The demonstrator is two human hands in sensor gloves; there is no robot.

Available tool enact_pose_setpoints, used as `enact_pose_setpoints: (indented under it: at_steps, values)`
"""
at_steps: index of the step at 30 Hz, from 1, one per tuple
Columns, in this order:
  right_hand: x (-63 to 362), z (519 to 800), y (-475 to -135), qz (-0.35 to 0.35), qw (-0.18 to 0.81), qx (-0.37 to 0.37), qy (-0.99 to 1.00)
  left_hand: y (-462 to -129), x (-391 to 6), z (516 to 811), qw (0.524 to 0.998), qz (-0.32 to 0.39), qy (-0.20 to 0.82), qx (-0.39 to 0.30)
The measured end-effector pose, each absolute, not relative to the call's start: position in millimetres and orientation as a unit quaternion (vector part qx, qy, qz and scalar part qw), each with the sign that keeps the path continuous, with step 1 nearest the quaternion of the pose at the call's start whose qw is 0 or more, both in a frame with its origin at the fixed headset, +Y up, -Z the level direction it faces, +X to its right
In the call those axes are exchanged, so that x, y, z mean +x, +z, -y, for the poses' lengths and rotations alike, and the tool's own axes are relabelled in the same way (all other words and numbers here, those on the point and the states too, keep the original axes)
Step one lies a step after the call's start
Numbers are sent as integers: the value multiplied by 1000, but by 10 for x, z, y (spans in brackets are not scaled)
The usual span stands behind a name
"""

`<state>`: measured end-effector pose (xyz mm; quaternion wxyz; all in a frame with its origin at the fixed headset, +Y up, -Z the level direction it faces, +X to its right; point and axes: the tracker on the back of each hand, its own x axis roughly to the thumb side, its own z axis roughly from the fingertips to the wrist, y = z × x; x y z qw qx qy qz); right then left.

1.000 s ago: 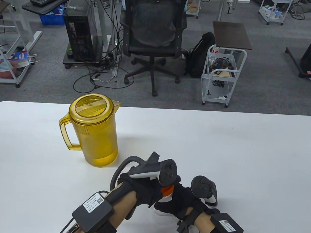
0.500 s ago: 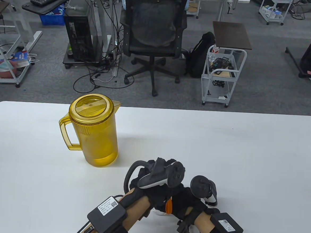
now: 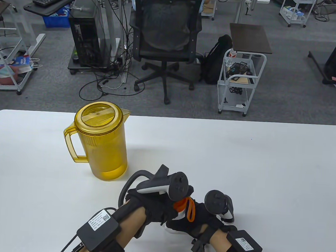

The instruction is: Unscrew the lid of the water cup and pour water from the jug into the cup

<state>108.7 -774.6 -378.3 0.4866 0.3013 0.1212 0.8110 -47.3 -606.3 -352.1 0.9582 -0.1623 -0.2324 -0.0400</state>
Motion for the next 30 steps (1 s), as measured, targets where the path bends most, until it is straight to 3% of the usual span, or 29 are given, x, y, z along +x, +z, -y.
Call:
enact_pose_setpoints:
  at_steps: [6, 8, 10, 12, 15, 19, 22, 25, 30]
  values:
    - [1085, 7753, -3795, -123, 488, 295, 812, -3453, -387, 6114, 982, 155, -94, -54]
    - [1084, 7753, -3790, -123, 486, 297, 813, -3403, -353, 6110, 978, 169, -109, -59]
    - [1084, 7753, -3785, -122, 483, 298, 814, -3378, -354, 6069, 967, 225, -106, -59]
    - [1084, 7756, -3785, -123, 482, 299, 815, -3372, -361, 6033, 939, 315, -71, -121]
    - [1082, 7757, -3786, -125, 482, 299, 814, -3361, -381, 6009, 929, 311, -85, -180]
    - [1077, 7760, -3781, -125, 479, 301, 815, -3392, -356, 6022, 939, 291, -94, -158]
    - [1079, 7763, -3781, -124, 478, 301, 816, -3463, -343, 6066, 962, 229, -104, -103]
    - [1080, 7766, -3782, -126, 477, 301, 816, -3518, -369, 6108, 974, 182, -81, -107]
    - [1081, 7768, -3780, -129, 476, 301, 816, -3438, -420, 6061, 962, 237, -83, -106]
